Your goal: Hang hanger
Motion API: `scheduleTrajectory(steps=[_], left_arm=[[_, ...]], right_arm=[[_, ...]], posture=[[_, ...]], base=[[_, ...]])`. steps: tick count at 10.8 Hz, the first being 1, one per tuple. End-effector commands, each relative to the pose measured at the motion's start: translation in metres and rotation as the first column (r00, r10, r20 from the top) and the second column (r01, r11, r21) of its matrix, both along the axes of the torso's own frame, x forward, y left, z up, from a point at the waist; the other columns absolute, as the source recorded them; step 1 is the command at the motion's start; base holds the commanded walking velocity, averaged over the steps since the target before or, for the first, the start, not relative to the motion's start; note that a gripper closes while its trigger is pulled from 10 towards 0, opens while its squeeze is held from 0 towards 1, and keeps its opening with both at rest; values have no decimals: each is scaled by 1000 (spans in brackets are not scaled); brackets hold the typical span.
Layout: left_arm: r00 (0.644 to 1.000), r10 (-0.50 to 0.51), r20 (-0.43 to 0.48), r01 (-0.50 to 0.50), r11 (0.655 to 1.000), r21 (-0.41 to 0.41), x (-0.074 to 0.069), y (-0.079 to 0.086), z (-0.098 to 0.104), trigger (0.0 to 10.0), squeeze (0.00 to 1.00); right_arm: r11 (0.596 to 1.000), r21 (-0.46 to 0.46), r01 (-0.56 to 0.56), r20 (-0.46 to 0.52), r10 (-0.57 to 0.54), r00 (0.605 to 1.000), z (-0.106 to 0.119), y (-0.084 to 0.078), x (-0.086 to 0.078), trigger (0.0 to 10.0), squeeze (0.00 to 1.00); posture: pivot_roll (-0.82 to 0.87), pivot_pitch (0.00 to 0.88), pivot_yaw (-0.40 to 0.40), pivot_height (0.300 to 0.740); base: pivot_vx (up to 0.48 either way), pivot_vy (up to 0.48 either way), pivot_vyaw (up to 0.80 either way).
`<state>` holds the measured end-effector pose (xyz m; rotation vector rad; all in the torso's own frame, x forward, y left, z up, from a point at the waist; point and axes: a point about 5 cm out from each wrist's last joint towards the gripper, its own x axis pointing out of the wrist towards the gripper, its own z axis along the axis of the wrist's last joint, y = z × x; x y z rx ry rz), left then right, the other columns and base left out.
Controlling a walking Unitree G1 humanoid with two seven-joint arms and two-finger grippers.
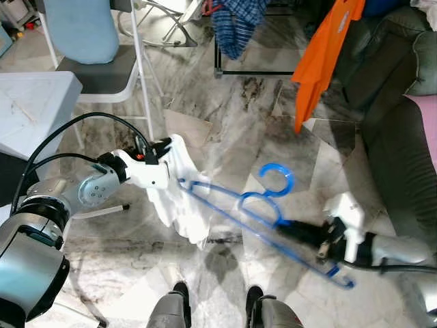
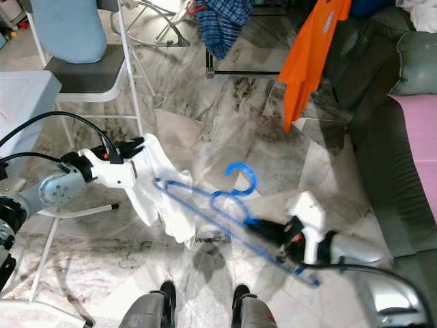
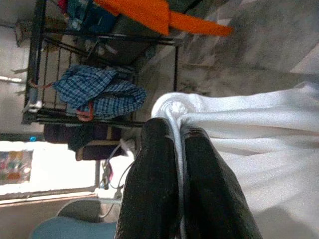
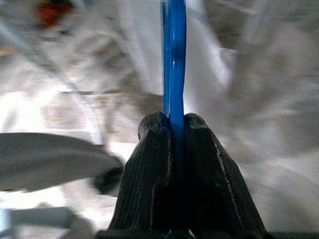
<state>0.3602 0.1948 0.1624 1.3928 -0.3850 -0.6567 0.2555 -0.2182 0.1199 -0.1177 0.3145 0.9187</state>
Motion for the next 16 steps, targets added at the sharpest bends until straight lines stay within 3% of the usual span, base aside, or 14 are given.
scheduleTrajectory(steps=[1, 3, 4, 5, 9, 13, 16], left_arm=[[1000, 13, -23, -13, 1000, 7, -4, 11, -3, 10000, 0], [999, -8, -37, 9, 1000, 15, -10, 17, -6, 10000, 0], [997, -79, -23, 79, 997, -13, -14, 10, -1, 10000, 0], [987, -162, -12, 161, 987, -28, -19, 2, 1, 10000, 0], [955, -296, 35, 298, 953, -55, -24, -17, 11, 10000, 0], [961, -275, 31, 276, 960, -41, -19, -20, 10, 10000, 0], [983, -182, 34, 182, 983, 0, -13, -6, 10, 10000, 0]], right_arm=[[998, -36, 50, 34, -49, 998, 3, -13, 1, 10000, 0], [969, -174, 176, 112, -158, 981, 4, -40, 13, 10000, 0], [967, -185, 175, 113, -156, 981, 3, -41, 14, 10000, 0], [973, -178, 148, 103, -131, 986, -1, -37, 14, 10000, 0], [992, -123, 33, 43, -28, 999, -8, -16, 8, 10000, 0], [995, -98, -26, -10, 25, 1000, -3, -18, -6, 10000, 0], [995, -94, -18, -25, 16, 1000, 0, -22, -13, 10000, 0]], posture=[[-5, 266, 70, 740], [2, 269, 66, 740], [10, 274, 64, 740], [16, 280, 62, 740], [17, 298, 58, 740], [-10, 296, 67, 740], [-23, 297, 74, 740]], base=[[0, 0, 0], [0, 0, 0], [0, 0, 0], [0, 0, 0], [0, 0, 0], [0, 0, 0], [0, 0, 0]])
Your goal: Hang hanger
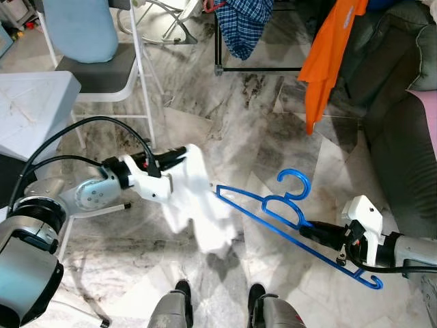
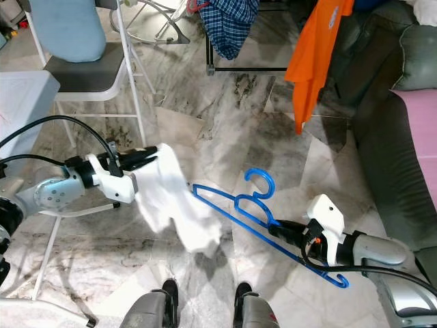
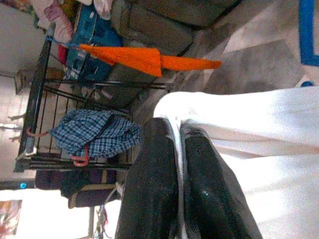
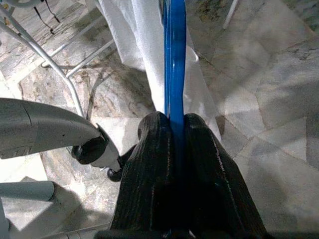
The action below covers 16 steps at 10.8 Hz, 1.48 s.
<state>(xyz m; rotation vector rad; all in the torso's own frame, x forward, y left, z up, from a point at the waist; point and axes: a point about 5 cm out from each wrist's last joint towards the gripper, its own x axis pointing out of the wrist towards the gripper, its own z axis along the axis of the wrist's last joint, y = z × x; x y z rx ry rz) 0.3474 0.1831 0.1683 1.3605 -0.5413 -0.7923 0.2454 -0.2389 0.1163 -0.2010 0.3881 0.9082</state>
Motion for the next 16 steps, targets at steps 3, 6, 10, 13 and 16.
scheduleTrajectory(steps=[3, 6, 10, 13, 16], left_arm=[[999, 24, 34, -25, 1000, 7, 4, 6, 10, 10000, 0], [999, -19, 35, 19, 1000, -19, 1, 1, 12, 10000, 0], [999, 37, -9, -37, 999, 16, -4, 15, -5, 10000, 0], [995, 92, -27, -91, 995, 30, -3, 22, -11, 10000, 0], [999, -46, -11, 45, 998, -41, -8, -1, -4, 10000, 0]], right_arm=[[999, 23, -26, -21, 26, 999, 0, 3, -8, 10000, 0], [1000, 13, -24, -18, 24, 1000, -3, 3, -4, 10000, 0], [997, -26, 70, 78, -68, 995, 15, -16, 5, 10000, 0], [989, -53, 140, 127, -132, 983, 28, -37, 9, 10000, 0], [994, -42, 97, 89, -93, 992, 10, -21, 13, 10000, 0]], posture=[[-25, 298, 78, 740], [-17, 299, 75, 740], [-19, 294, 74, 740], [-28, 297, 72, 740], [-17, 300, 72, 740]], base=[[0, 0, 0], [0, 0, 0], [0, 0, 0], [0, 0, 0], [0, 0, 0]])
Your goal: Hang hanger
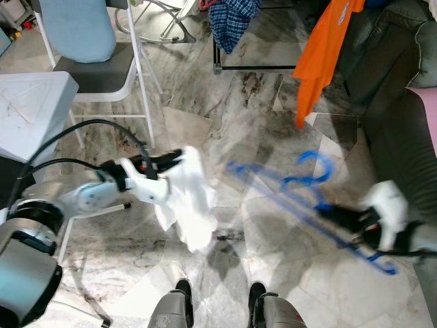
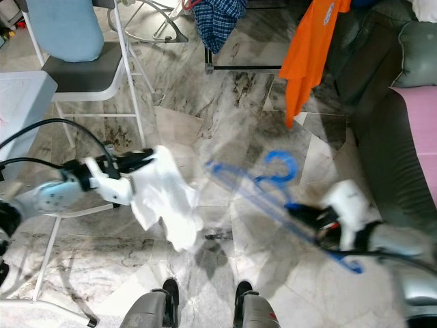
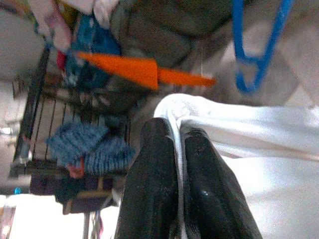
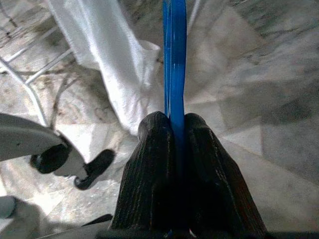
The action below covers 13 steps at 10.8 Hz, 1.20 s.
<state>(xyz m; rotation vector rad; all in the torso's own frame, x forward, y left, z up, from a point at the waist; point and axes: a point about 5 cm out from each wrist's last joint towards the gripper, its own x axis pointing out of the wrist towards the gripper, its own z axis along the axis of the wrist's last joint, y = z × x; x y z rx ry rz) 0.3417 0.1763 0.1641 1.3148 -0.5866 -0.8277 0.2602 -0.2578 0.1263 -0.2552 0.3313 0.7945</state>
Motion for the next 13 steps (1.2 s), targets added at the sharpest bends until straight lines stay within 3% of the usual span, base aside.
scheduleTrajectory(steps=[1, 4, 10, 13], left_arm=[[999, -43, 4, 43, 999, -31, -4, -2, 2, 10000, 0], [999, -53, 7, 53, 998, -45, -5, -5, 4, 10000, 0], [1000, 8, 18, -7, 1000, -29, 3, -2, 7, 10000, 0], [1000, -10, 15, 11, 999, -32, 1, -3, 7, 10000, 0]], right_arm=[[1000, -4, -29, -17, 29, 999, -4, 3, 0, 10000, 0], [998, 30, -51, -37, 52, 998, -5, 6, -4, 10000, 0], [989, 77, -128, -157, 138, 978, -8, 8, -28, 10000, 0], [989, 79, -123, -165, 135, 977, -13, 11, -28, 10000, 0]], posture=[[-12, 301, 71, 740], [-7, 301, 66, 740], [-33, 304, 67, 740], [-27, 308, 76, 740]], base=[[0, 0, 0], [0, 0, 0], [0, 0, 0], [0, 0, 0]])
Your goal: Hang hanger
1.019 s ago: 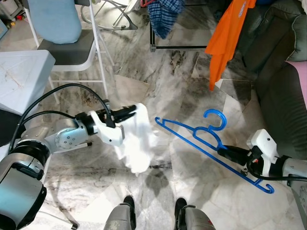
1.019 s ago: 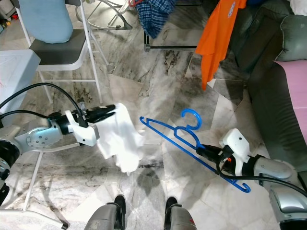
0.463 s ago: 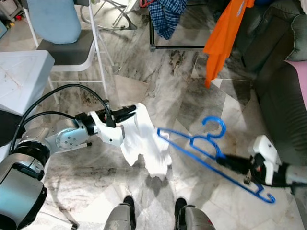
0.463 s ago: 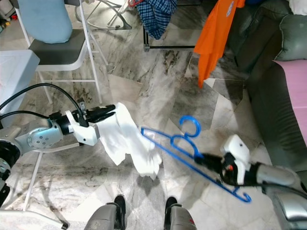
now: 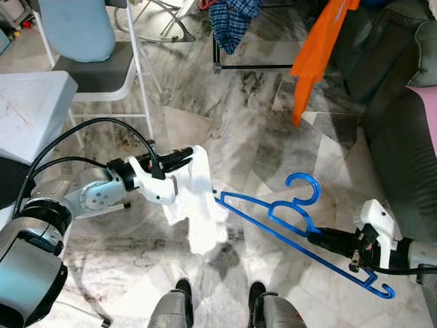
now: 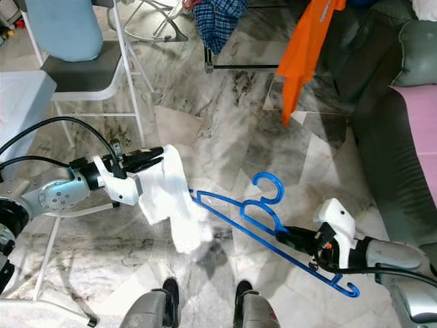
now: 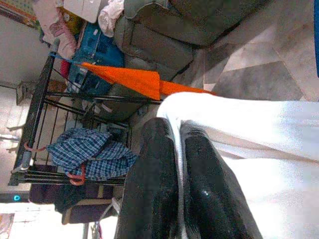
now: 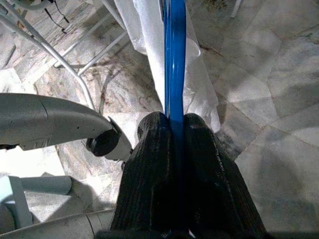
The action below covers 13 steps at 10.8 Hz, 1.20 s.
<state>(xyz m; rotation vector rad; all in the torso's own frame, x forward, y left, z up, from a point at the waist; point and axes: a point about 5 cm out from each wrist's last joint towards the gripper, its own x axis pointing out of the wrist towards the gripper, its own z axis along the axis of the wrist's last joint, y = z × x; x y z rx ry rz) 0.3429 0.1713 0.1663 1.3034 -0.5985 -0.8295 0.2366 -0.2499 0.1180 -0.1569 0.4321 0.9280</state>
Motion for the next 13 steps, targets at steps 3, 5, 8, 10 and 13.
scheduleTrajectory(steps=[3, 5, 8, 10, 13], left_arm=[[999, -43, 16, 44, 998, -44, -3, -3, 5, 10000, 0], [996, -79, 35, 82, 993, -83, -5, -8, 12, 10000, 0], [984, -173, 52, 178, 974, -141, -15, -18, 16, 10000, 0], [977, -203, 67, 212, 961, -180, -20, -21, 20, 10000, 0], [982, -186, 38, 190, 966, -175, -24, -17, 16, 10000, 0]], right_arm=[[999, 16, -29, -28, 30, 999, -9, 9, -2, 10000, 0], [999, 23, -34, -36, 34, 999, -13, 11, 0, 10000, 0], [1000, 3, 3, -23, -3, 1000, -24, 12, 8, 10000, 0], [999, -20, 48, -10, -48, 999, -31, 9, 12, 10000, 0], [996, -33, 82, 11, -82, 997, -37, 7, 15, 10000, 0]], posture=[[-18, 308, 74, 740], [-15, 308, 72, 740], [-9, 310, 74, 740], [-1, 309, 73, 740], [6, 307, 73, 740]], base=[[0, 0, 0], [0, 0, 0], [0, 0, 0], [0, 0, 0], [0, 0, 0]])
